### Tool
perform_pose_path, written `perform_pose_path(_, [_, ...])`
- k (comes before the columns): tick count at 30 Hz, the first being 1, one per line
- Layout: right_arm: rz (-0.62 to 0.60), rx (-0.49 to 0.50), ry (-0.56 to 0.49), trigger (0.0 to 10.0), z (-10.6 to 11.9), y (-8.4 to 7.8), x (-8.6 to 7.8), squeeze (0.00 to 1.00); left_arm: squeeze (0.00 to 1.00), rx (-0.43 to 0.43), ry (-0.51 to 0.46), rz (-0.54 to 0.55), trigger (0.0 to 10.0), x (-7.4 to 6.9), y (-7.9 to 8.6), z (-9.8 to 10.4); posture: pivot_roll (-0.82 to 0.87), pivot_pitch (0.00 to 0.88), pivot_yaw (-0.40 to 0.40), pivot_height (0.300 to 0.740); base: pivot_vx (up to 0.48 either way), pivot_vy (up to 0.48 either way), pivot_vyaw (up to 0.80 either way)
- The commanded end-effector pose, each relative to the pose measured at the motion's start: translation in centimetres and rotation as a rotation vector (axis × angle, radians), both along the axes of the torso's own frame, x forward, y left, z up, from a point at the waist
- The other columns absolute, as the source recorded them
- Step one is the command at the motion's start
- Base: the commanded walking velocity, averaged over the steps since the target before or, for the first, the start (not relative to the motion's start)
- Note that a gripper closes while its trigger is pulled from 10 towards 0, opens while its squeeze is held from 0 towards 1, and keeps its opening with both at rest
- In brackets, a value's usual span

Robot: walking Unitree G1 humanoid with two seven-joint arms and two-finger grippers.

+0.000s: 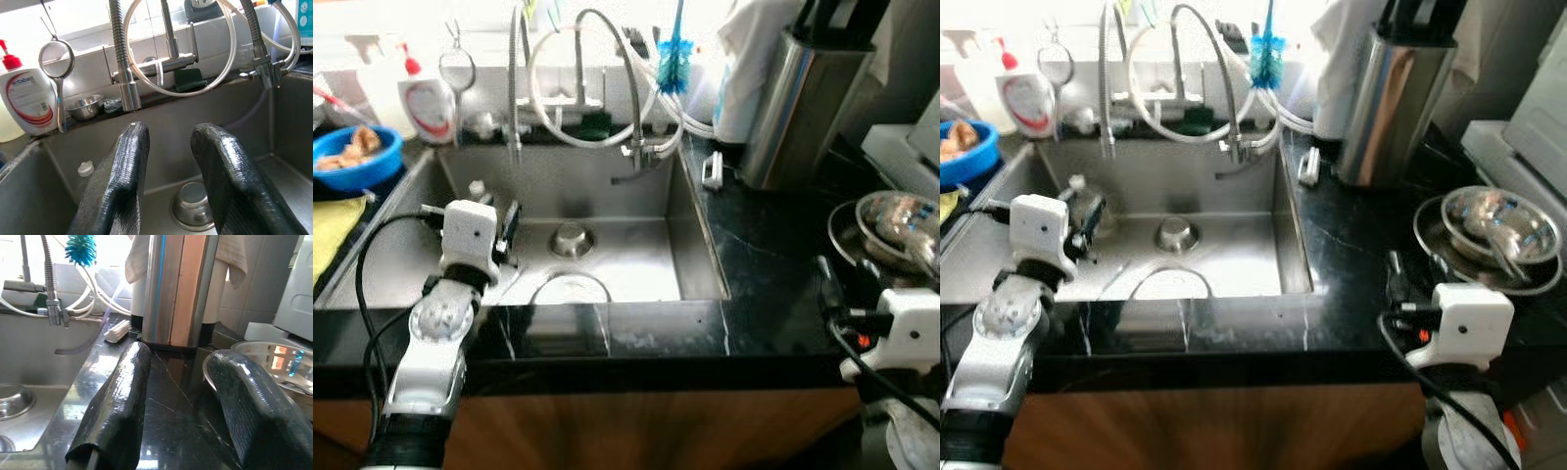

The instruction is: Kitchen organization

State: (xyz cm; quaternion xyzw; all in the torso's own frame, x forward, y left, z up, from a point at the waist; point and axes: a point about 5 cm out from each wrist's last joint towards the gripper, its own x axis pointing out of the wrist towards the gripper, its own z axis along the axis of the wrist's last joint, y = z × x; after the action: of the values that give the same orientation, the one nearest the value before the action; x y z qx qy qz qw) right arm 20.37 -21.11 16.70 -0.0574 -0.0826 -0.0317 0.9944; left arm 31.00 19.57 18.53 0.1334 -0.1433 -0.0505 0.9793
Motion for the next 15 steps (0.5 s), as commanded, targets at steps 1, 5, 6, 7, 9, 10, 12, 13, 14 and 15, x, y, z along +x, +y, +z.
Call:
perform_pose_path(1, [-0.003,-0.002,0.016,10.0,-0.14,-0.13,-0.12,0.00,0.00,-0.001,-0.008,0.000,10.0,0.02,0.03,0.20,-0.02,0.011,0.003,0.740,0.000,0.000,-0.76])
perform_pose_path(5, [0.000,-0.001,0.019,10.0,-0.15,-0.10,-0.12,0.00,0.00,-0.006,-0.007,-0.001,10.0,-0.04,0.02,0.16,-0.02,0.010,0.000,0.740,0.000,0.000,-0.75])
perform_pose_path(6, [0.001,-0.002,0.019,10.0,-0.15,-0.10,-0.12,0.00,0.00,-0.006,-0.007,-0.001,10.0,-0.05,0.02,0.16,-0.02,0.010,0.000,0.740,0.000,0.000,-0.74])
perform_pose_path(7, [0.001,-0.002,0.020,10.0,-0.16,-0.13,-0.12,0.00,0.00,-0.007,-0.007,-0.001,10.0,-0.06,0.01,0.15,-0.02,0.009,-0.001,0.740,0.000,0.000,-0.74])
perform_pose_path(9, [0.003,-0.004,0.022,10.0,-0.17,-0.14,-0.11,0.00,0.00,-0.007,-0.007,-0.001,10.0,-0.07,0.00,0.13,-0.02,0.009,-0.001,0.740,0.000,0.000,-0.74])
perform_pose_path(10, [0.004,-0.004,0.022,10.0,-0.15,-0.15,-0.09,0.00,0.00,-0.007,-0.007,-0.002,10.0,-0.06,0.00,0.11,-0.02,0.009,-0.001,0.740,0.000,0.000,-0.74])
perform_pose_path(12, [0.005,-0.005,0.022,10.0,-0.14,-0.19,-0.07,0.00,0.00,-0.009,-0.006,-0.002,10.0,-0.04,-0.03,0.10,-0.02,0.006,-0.002,0.740,0.000,0.000,-0.74])
perform_pose_path(13, [0.005,-0.005,0.022,10.0,-0.14,-0.19,-0.07,0.00,0.00,-0.009,-0.006,-0.002,10.0,-0.04,-0.03,0.10,-0.02,0.006,-0.002,0.740,0.000,0.000,-0.74])
perform_pose_path(14, [0.005,-0.005,0.023,10.0,-0.15,-0.20,-0.06,0.00,0.00,-0.008,-0.005,-0.003,10.0,-0.03,-0.05,0.06,-0.02,0.005,-0.002,0.740,0.000,0.000,-0.74])
perform_pose_path(15, [0.005,-0.006,0.024,10.0,-0.14,-0.21,-0.07,0.00,0.00,-0.009,-0.004,-0.004,10.0,-0.03,-0.07,0.05,-0.02,0.007,-0.002,0.740,0.000,0.000,-0.73])
